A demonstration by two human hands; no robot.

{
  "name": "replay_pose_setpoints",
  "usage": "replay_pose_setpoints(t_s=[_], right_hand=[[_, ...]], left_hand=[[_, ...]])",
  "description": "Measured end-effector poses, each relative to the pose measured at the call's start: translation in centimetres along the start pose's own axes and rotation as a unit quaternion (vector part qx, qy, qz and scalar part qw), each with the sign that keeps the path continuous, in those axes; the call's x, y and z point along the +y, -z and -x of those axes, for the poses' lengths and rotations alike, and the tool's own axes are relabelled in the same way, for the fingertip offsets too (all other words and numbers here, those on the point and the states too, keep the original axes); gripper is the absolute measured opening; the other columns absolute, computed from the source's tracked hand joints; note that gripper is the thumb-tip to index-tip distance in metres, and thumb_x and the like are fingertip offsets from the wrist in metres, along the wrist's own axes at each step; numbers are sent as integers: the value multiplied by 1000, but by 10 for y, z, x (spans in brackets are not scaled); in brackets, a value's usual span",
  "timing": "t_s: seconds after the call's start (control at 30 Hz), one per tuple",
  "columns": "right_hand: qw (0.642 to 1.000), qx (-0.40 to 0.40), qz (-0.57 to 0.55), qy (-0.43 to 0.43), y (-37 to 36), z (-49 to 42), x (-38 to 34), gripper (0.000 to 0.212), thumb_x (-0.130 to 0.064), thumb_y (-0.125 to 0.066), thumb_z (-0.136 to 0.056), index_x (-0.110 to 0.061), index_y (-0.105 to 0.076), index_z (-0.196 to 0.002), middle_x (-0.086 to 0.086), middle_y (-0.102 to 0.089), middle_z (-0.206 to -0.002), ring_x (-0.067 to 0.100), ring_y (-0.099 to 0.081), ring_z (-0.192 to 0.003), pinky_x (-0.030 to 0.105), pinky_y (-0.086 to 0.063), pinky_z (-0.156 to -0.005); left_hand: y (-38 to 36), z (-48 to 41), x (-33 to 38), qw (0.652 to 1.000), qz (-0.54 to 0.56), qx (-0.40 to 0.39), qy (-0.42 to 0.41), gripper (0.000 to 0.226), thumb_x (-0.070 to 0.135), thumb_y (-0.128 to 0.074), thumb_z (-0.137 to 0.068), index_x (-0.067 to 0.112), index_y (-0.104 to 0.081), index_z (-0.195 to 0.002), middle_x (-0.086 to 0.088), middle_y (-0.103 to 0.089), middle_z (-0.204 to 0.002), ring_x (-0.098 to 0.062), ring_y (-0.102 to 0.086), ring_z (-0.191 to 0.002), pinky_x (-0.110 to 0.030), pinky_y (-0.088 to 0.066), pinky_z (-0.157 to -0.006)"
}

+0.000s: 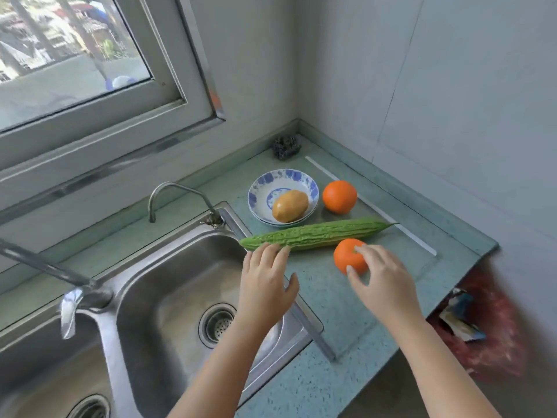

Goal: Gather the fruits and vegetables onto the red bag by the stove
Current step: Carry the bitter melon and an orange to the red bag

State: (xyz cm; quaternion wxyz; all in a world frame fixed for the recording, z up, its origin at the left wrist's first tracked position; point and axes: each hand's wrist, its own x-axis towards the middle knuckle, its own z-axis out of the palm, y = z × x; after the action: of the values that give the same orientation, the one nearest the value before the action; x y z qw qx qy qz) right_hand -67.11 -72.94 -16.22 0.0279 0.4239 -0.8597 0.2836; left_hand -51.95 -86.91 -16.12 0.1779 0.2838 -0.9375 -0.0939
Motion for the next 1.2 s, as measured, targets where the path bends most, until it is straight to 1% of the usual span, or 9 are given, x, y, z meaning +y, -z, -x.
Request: replay_pose_setpoints(t_s=[0.07,0.2,0.37,0.47,0.53,0.6,0.7,0.97,1.2], right_hand=[[1000,-13,-2,-14,-9,-7,8,36,-23,-62,-71,-2,-64,-100,16,-65,-96,35,-61,-86,41,-49,-76],[999,-29,4,-34,-22,-19,19,40,-14,-76,-69,-1,-63,-104,17,-63,-100,36,-59,-92,42,-49,-78],[998,-40,1,-48,-39,-32,29,45,-13,-77,-66,-1,-62,-106,19,-60,-102,38,-59,-93,42,-50,-75],[997,-44,-15,-63,-48,-36,32,46,-17,-77,-67,-3,-61,-108,17,-59,-105,37,-57,-95,40,-49,-75],[996,-51,-24,-65,-52,-37,32,49,-19,-77,-67,-3,-59,-110,16,-58,-106,36,-56,-96,39,-49,-75],[996,-55,-32,-66,-56,-36,31,53,-21,-78,-66,-3,-58,-112,16,-56,-108,36,-55,-97,40,-49,-75],[995,-60,-36,-74,-60,-35,30,57,-24,-77,-67,-5,-55,-116,16,-51,-114,35,-51,-102,40,-50,-72],[993,-67,-49,-85,-65,-32,32,65,-24,-81,-62,-9,-52,-118,16,-48,-114,36,-49,-103,40,-50,-70],[991,-60,-73,-98,-62,-33,30,64,-23,-81,-63,-10,-52,-119,13,-46,-115,32,-48,-104,37,-48,-73]], left_hand=[[-12,-13,-6,1000,-6,-12,1,45,31,-47,-73,4,-64,-106,-13,-65,-104,-35,-59,-100,-44,-47,-86],[-32,-32,-16,999,-8,-33,16,47,33,-46,-73,4,-65,-105,-16,-64,-106,-37,-59,-101,-48,-48,-86],[-52,-48,-30,998,-15,-49,22,44,33,-51,-73,4,-66,-103,-15,-65,-102,-37,-60,-97,-49,-49,-83],[-61,-54,-35,998,-12,-61,28,46,35,-48,-74,4,-66,-103,-15,-65,-101,-37,-60,-96,-47,-50,-81],[-66,-57,-37,998,-15,-57,24,43,33,-58,-72,4,-65,-103,-15,-65,-100,-36,-61,-93,-47,-49,-80],[-70,-60,-39,998,-30,-50,19,46,26,-76,-65,3,-66,-103,-15,-65,-98,-36,-62,-89,-48,-47,-80],[-74,-63,-41,998,-40,-45,14,55,23,-84,-57,3,-65,-104,-15,-65,-96,-36,-62,-85,-50,-47,-80],[-77,-66,-45,996,-46,-72,1,60,27,-86,-52,3,-64,-103,-12,-63,-83,-34,-61,-72,-38,-50,-61],[-76,-62,-45,998,-26,-63,-5,61,26,-87,-50,5,-64,-103,-10,-63,-81,-31,-61,-67,-35,-49,-56]])
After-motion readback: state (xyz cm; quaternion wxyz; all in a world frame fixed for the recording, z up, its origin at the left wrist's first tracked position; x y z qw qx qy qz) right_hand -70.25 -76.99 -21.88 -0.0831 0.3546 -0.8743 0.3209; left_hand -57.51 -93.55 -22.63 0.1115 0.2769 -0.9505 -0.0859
